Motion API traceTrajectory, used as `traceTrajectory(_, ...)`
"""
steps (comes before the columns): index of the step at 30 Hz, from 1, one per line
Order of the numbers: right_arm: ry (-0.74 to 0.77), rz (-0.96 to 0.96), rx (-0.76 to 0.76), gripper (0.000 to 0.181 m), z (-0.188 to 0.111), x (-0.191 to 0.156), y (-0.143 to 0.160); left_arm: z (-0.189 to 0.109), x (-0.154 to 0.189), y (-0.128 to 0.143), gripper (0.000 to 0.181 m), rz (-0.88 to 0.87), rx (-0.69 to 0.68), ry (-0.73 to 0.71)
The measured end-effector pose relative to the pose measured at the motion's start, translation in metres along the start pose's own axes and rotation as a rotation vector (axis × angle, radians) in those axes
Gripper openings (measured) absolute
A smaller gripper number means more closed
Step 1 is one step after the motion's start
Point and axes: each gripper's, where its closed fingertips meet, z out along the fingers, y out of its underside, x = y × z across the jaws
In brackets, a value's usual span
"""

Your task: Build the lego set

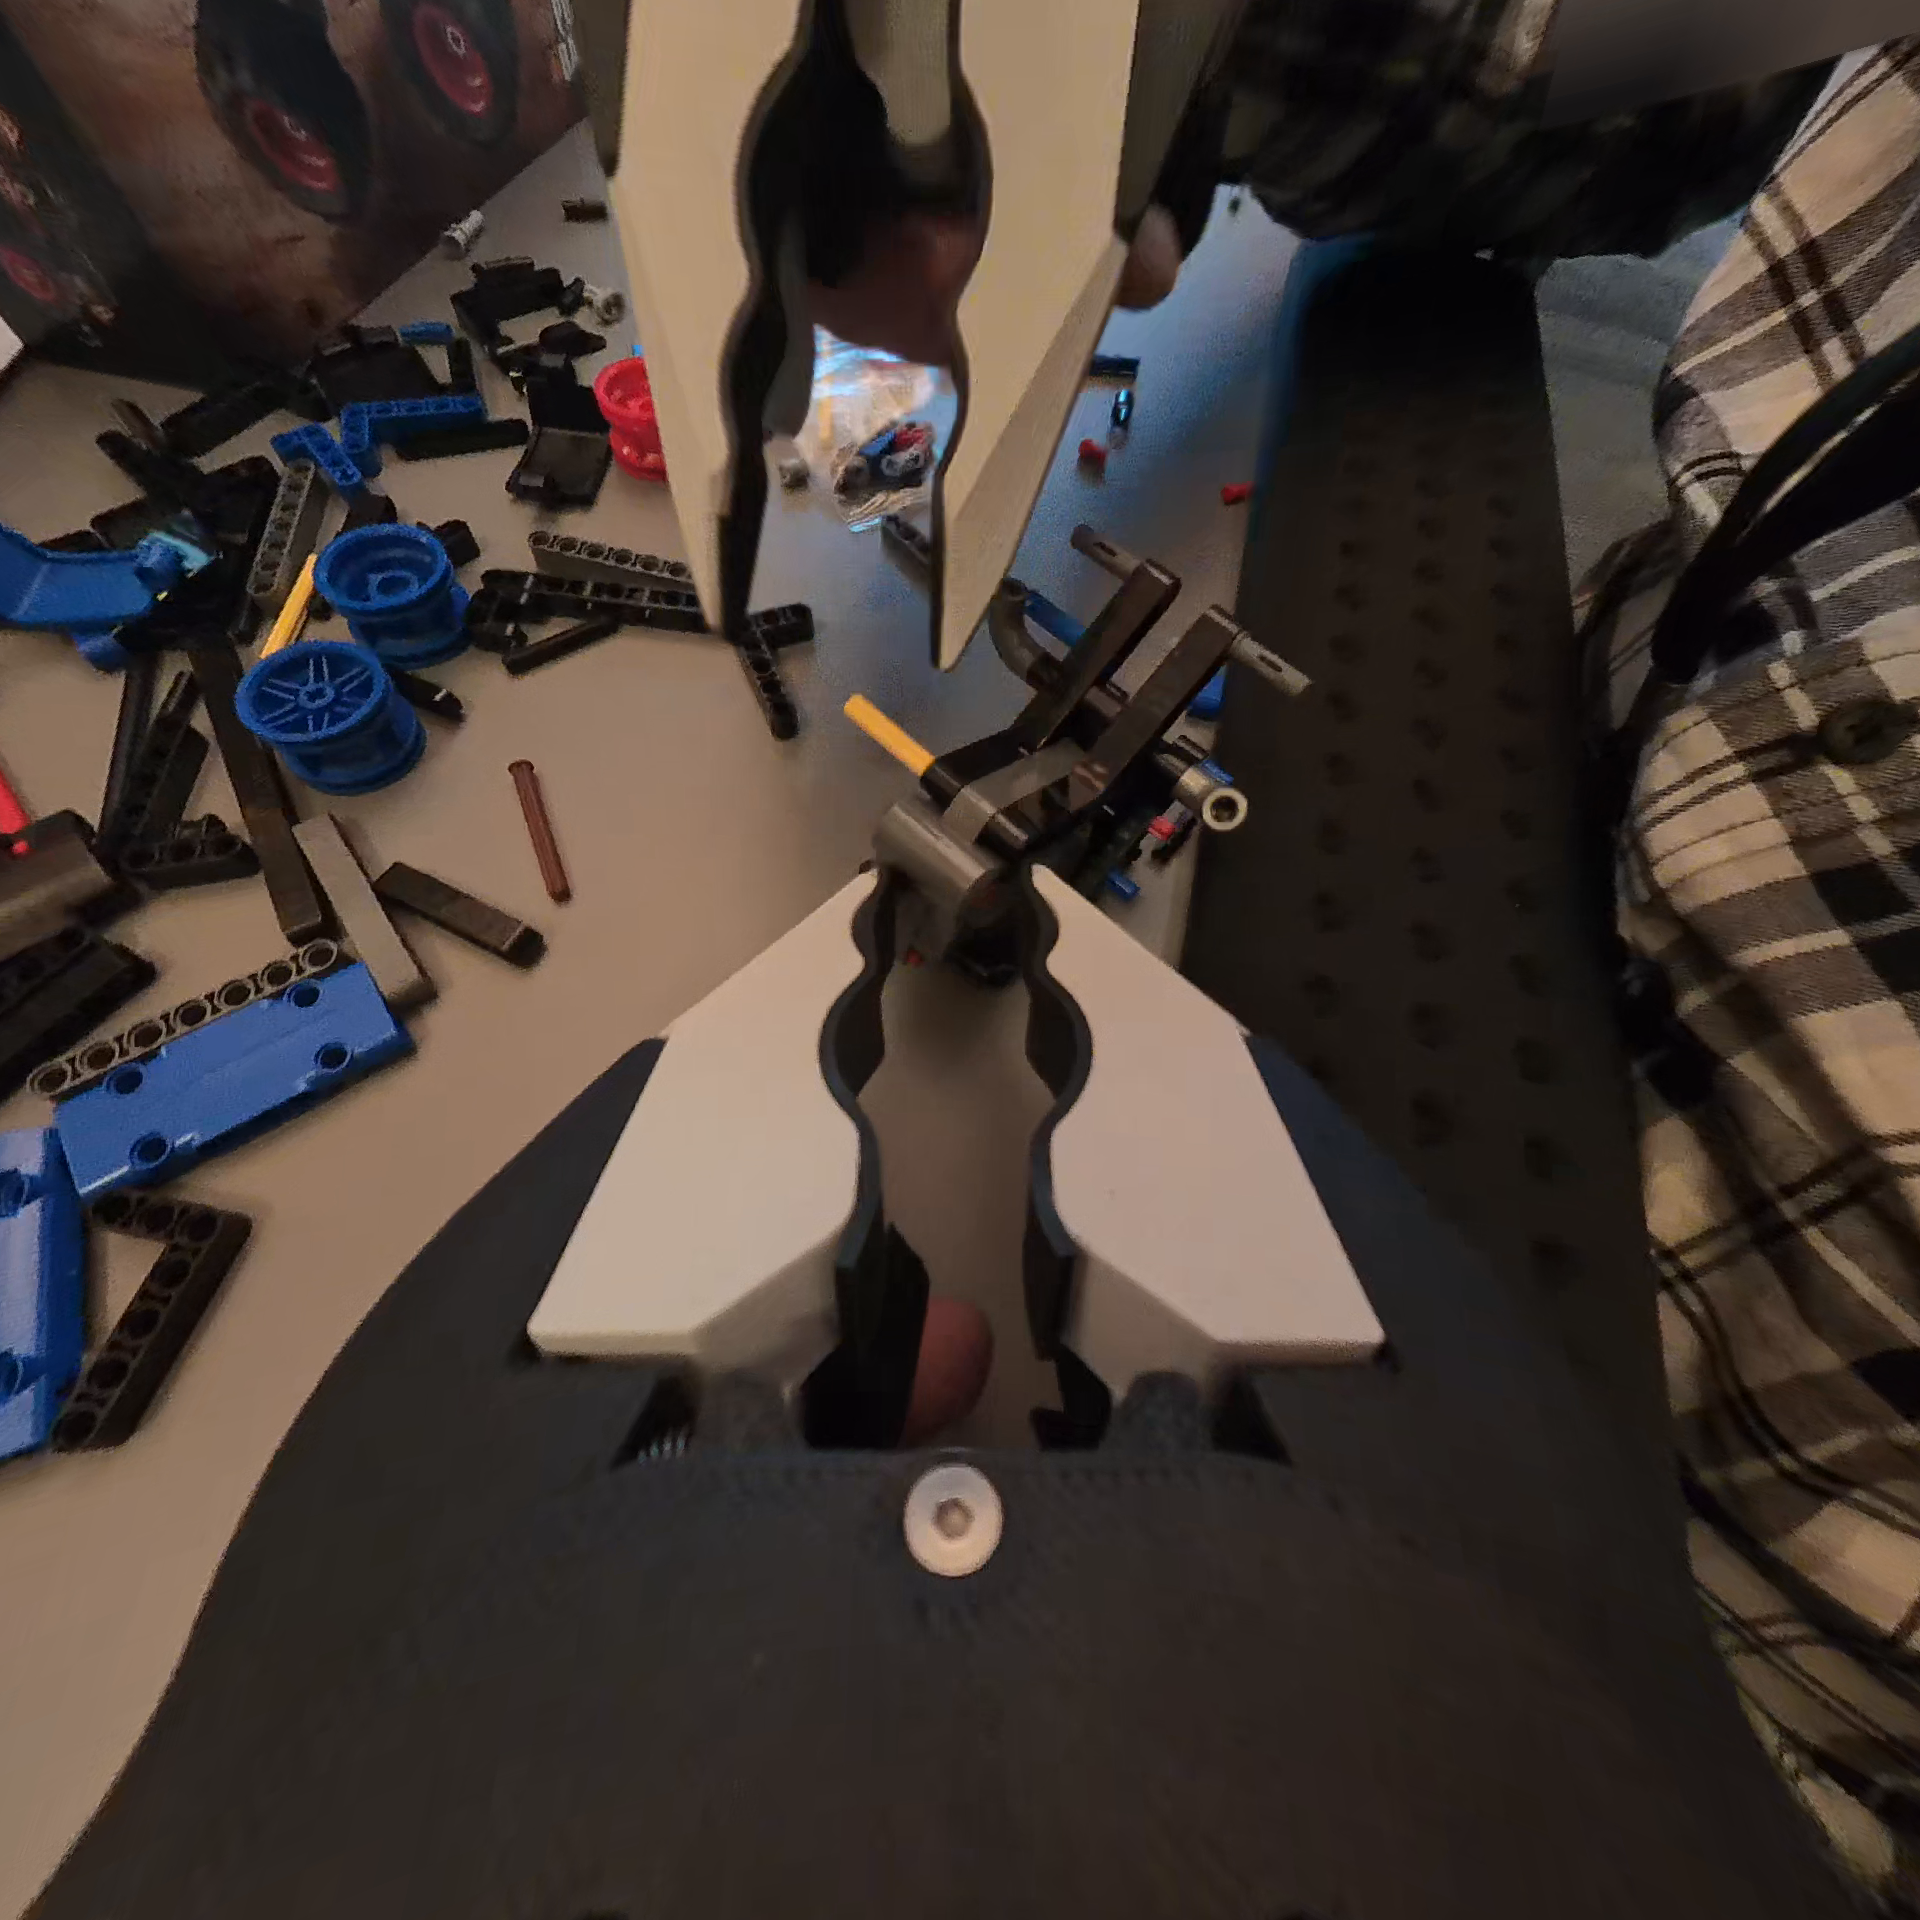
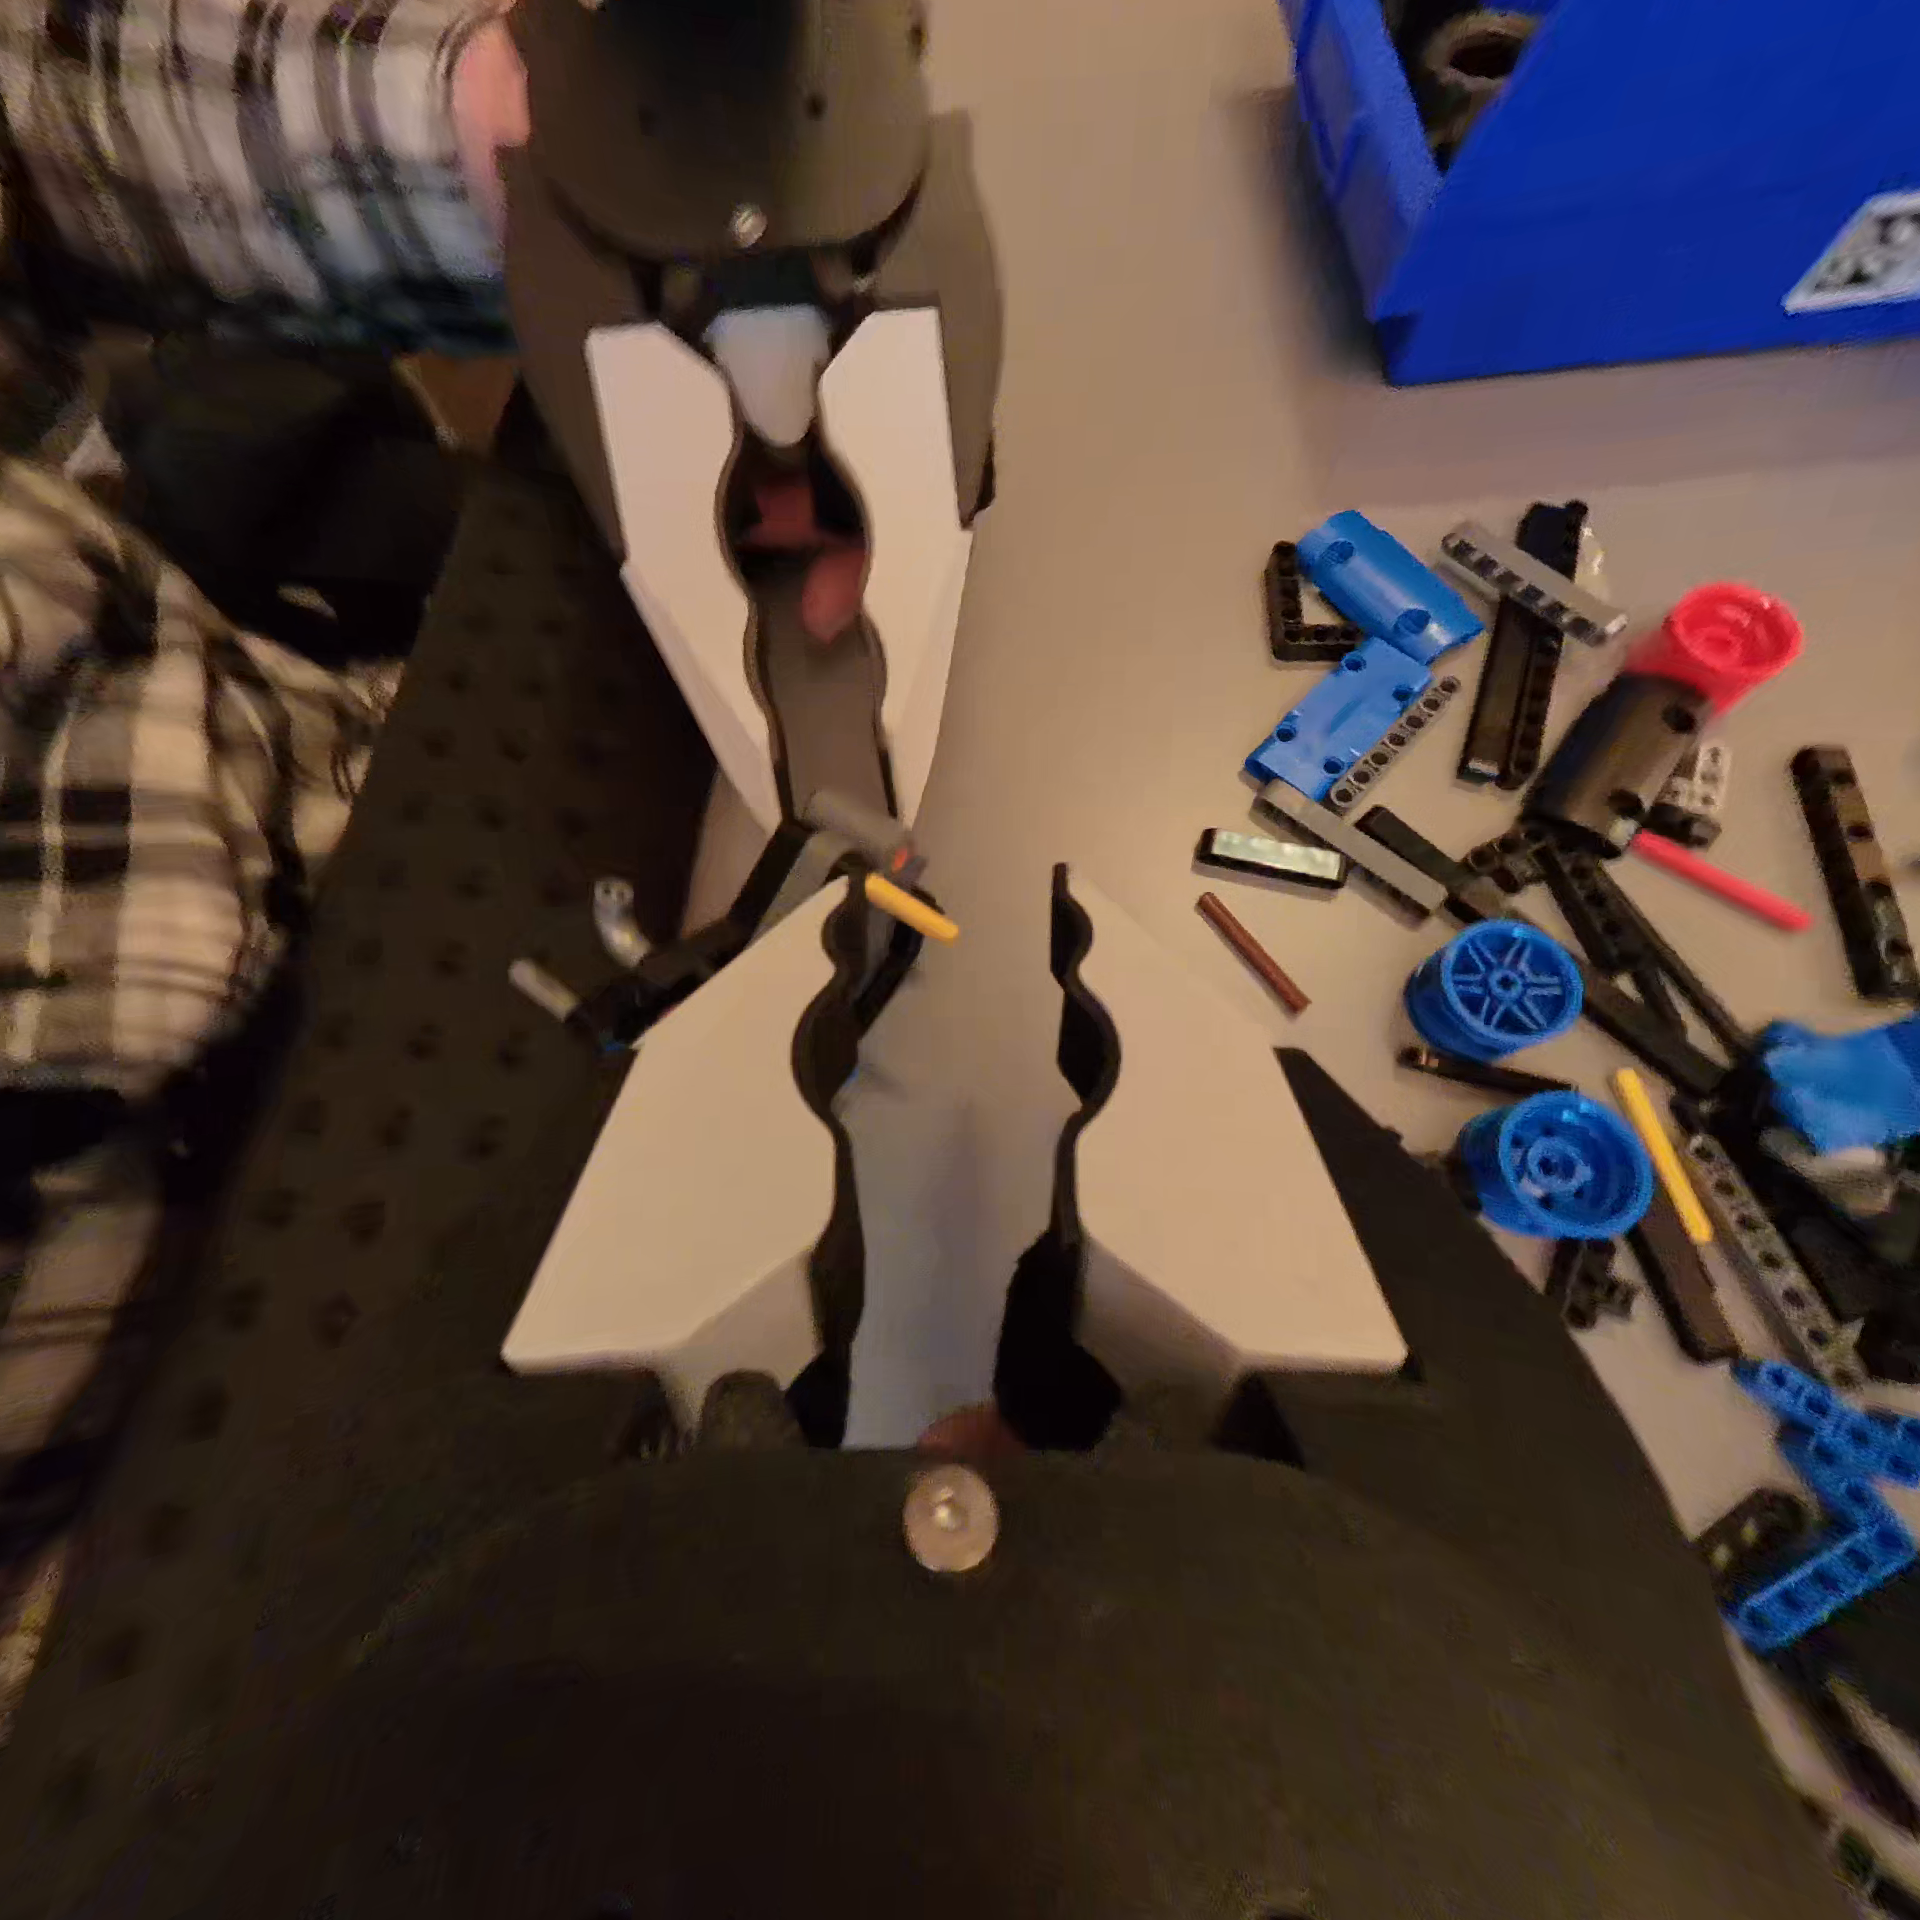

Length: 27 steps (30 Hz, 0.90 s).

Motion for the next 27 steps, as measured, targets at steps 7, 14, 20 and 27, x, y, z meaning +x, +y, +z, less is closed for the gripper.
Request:
traceTrajectory(7, 0.066, 0.155, -0.201, 0.06, 0.01, -0.02, 0.022, 0.01, 0.0, -0.004, 0.016, 0.018, -0.027, -0.093)
traceTrajectory(14, 0.159, 0.17, -0.303, 0.061, 0.002, -0.023, 0.029, 0.014, -0.002, -0.006, 0.014, 0.053, -0.062, -0.238)
traceTrajectory(20, 0.199, 0.225, -0.329, 0.065, -0.008, -0.026, 0.029, 0.02, 0.004, -0.005, 0.006, 0.116, -0.097, -0.299)
traceTrajectory(27, 0.206, 0.203, -0.326, 0.048, -0.003, -0.022, 0.034, 0.023, 0.009, -0.01, 0.008, 0.158, -0.078, -0.267)
